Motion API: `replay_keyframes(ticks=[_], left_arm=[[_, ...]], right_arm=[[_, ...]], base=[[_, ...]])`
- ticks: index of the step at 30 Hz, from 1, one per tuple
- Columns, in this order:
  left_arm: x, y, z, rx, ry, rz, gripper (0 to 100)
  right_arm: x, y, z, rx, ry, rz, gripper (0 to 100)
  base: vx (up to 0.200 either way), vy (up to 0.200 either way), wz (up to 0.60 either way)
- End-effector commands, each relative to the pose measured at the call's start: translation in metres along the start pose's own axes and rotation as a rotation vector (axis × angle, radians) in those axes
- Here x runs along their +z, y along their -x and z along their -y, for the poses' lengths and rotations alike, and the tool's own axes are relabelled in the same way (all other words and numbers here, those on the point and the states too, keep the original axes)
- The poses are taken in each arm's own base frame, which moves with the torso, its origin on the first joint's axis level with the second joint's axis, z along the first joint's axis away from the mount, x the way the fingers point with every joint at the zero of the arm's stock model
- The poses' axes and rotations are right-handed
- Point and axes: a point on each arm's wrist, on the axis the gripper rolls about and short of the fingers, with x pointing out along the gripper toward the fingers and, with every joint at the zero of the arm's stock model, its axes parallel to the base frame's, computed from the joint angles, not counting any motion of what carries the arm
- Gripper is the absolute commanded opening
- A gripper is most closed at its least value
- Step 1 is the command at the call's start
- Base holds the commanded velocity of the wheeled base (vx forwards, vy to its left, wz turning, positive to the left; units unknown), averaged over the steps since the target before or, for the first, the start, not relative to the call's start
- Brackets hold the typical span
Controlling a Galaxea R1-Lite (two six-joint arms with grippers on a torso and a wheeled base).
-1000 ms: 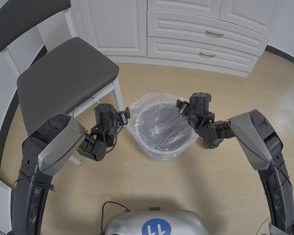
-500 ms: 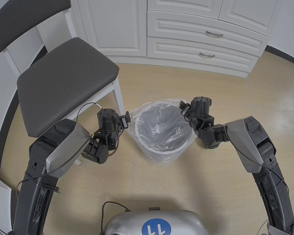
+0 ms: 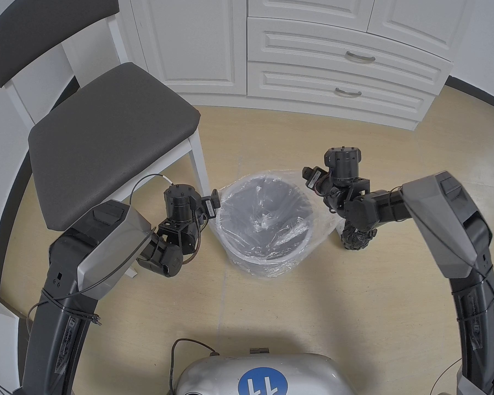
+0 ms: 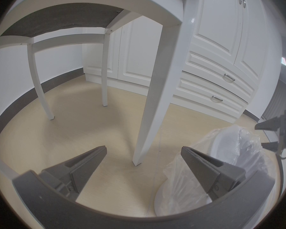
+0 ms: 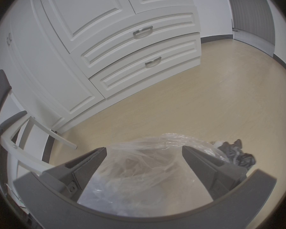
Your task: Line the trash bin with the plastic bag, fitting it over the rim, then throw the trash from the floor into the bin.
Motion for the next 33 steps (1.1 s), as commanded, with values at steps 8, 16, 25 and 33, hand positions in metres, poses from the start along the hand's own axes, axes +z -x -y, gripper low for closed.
replay_keyframes(ticks=[8,16,25,33], left_arm=[[0.016,0.016,-0.005,0.009,-0.026,-0.03,100],[0.003,0.023,-0.007,0.028,-0.069,-0.145,100],[-0.014,0.02,-0.01,0.034,-0.084,-0.182,100],[-0.036,0.014,-0.014,0.048,-0.103,-0.235,100]], right_arm=[[0.038,0.018,0.03,-0.065,0.093,-0.164,100],[0.004,-0.007,0.061,-0.127,0.184,-0.258,100],[-0.05,-0.024,0.08,-0.164,0.246,-0.363,100],[-0.079,-0.031,0.089,-0.161,0.268,-0.424,100]], base=[[0.0,0.0,0.0],[0.0,0.0,0.0],[0.0,0.0,0.0],[0.0,0.0,0.0]])
